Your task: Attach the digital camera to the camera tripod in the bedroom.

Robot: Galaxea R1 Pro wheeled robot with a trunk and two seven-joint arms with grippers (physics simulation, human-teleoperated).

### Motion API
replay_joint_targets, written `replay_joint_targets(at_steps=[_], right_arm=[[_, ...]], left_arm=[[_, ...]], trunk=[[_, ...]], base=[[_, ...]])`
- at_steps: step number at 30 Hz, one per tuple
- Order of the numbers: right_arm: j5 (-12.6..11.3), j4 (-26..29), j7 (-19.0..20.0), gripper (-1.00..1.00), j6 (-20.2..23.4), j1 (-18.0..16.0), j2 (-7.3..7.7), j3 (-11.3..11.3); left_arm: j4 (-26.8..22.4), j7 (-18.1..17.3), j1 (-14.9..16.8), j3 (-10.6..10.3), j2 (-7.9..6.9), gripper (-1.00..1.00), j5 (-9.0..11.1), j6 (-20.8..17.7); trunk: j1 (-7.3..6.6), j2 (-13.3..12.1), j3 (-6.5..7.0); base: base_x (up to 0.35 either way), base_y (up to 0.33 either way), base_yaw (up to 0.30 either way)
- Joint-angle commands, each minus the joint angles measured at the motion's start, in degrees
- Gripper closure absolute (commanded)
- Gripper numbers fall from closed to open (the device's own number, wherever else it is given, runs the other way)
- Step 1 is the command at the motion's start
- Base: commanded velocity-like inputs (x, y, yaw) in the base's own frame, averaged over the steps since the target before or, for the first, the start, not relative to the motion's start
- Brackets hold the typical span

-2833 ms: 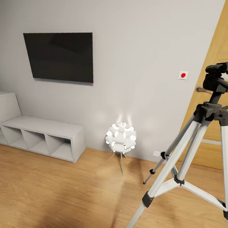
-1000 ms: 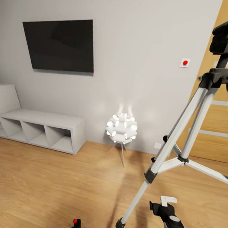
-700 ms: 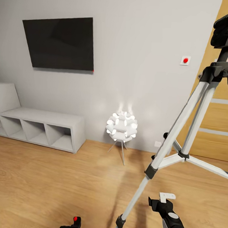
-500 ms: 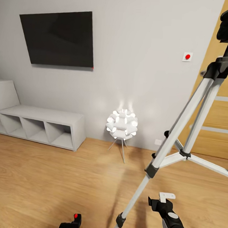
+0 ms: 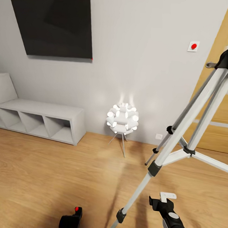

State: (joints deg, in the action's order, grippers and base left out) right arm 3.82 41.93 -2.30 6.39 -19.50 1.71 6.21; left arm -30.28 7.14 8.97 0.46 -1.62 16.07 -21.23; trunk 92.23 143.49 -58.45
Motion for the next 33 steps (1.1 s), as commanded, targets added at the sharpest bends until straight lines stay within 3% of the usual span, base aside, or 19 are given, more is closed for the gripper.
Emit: replay_joint_targets(at_steps=[1,28,33], right_arm=[[0.4,0.1,-0.2,-1.00,0.4,0.0,0.00,0.0],[0.2,0.0,-1.6,-1.00,0.2,0.0,-0.04,0.0],[0.2,0.0,-1.6,-1.00,0.2,0.0,-0.04,0.0]], left_arm=[[-0.1,0.3,0.0,0.0,0.01,-1.00,0.6,-0.3],[-0.3,0.4,0.0,-0.1,0.04,-1.00,0.5,-0.3],[-3.5,1.3,0.0,-0.1,-0.01,-1.00,0.4,1.0]], trunk=[[0.01,0.0,-0.28],[0.71,0.4,-6.27],[0.84,0.5,-7.37]], base=[[0.000,0.000,0.000],[0.000,0.000,0.000],[0.000,0.000,0.000]])
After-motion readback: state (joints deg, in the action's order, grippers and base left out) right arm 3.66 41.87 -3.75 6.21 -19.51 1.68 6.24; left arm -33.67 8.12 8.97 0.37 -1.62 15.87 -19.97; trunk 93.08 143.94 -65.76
